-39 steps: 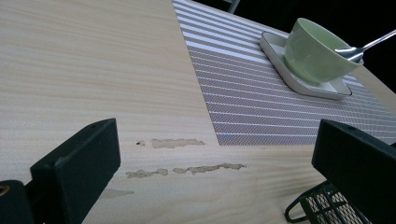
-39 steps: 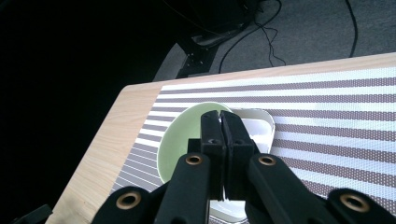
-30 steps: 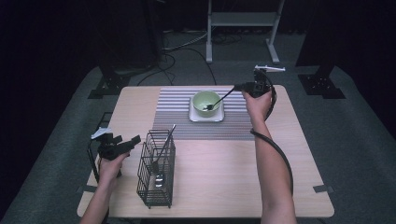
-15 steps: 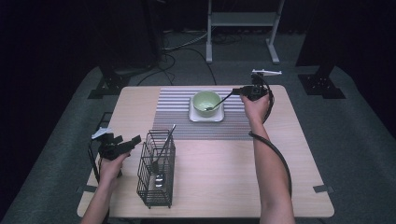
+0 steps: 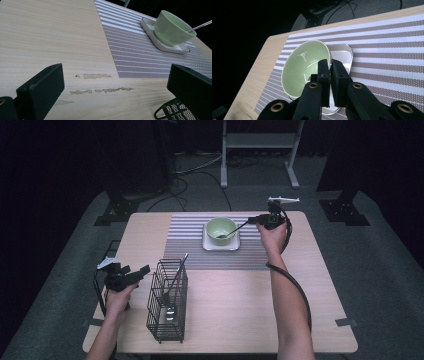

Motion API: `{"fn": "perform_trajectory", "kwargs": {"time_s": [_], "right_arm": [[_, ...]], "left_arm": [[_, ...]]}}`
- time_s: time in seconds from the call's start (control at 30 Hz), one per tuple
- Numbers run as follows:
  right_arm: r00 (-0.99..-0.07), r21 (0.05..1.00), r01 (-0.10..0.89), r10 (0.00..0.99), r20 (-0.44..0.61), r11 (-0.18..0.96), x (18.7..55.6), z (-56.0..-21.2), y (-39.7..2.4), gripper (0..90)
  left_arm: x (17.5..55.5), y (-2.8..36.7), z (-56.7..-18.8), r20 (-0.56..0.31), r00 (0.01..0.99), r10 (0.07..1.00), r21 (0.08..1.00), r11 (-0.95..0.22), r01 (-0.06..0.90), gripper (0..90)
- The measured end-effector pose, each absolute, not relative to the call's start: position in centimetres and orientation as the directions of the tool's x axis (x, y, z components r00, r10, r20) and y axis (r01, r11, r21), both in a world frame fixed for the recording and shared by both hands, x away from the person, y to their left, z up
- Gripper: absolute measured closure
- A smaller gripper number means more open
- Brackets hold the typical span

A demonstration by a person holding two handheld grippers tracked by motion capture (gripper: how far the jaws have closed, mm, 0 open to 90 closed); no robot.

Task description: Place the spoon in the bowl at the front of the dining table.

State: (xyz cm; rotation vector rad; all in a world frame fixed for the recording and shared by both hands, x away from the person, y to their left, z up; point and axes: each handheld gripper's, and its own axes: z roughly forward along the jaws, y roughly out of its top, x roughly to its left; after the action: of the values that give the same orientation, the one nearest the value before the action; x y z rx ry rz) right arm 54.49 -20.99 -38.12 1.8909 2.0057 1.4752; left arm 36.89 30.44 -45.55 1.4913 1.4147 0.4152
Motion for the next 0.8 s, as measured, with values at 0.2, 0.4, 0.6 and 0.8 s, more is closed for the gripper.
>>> {"fn": "perform_trajectory", "kwargs": {"time_s": [0.2,0.4,0.6,0.8], "right_arm": [[-0.264,0.606,0.775,0.779,0.569,-0.180,54.3,-38.7,-21.2,81.5],[-0.275,0.601,0.783,0.777,0.566,-0.160,54.0,-39.3,-21.2,73.8],[-0.299,0.609,0.779,0.766,0.569,-0.148,53.5,-39.5,-21.1,63.0],[-0.308,0.605,0.784,0.756,0.577,-0.142,52.9,-39.6,-21.5,57.5]], "left_arm": [[36.8,30.5,-45.4,-0.373,0.256,0.892,0.816,0.184,0.548,0.0],[36.9,30.3,-45.6,-0.369,0.260,0.892,0.815,0.176,0.553,0.0],[36.8,30.4,-45.7,-0.369,0.260,0.892,0.815,0.176,0.553,0.0],[36.8,30.4,-45.6,-0.368,0.258,0.893,0.815,0.176,0.552,0.0]]}}
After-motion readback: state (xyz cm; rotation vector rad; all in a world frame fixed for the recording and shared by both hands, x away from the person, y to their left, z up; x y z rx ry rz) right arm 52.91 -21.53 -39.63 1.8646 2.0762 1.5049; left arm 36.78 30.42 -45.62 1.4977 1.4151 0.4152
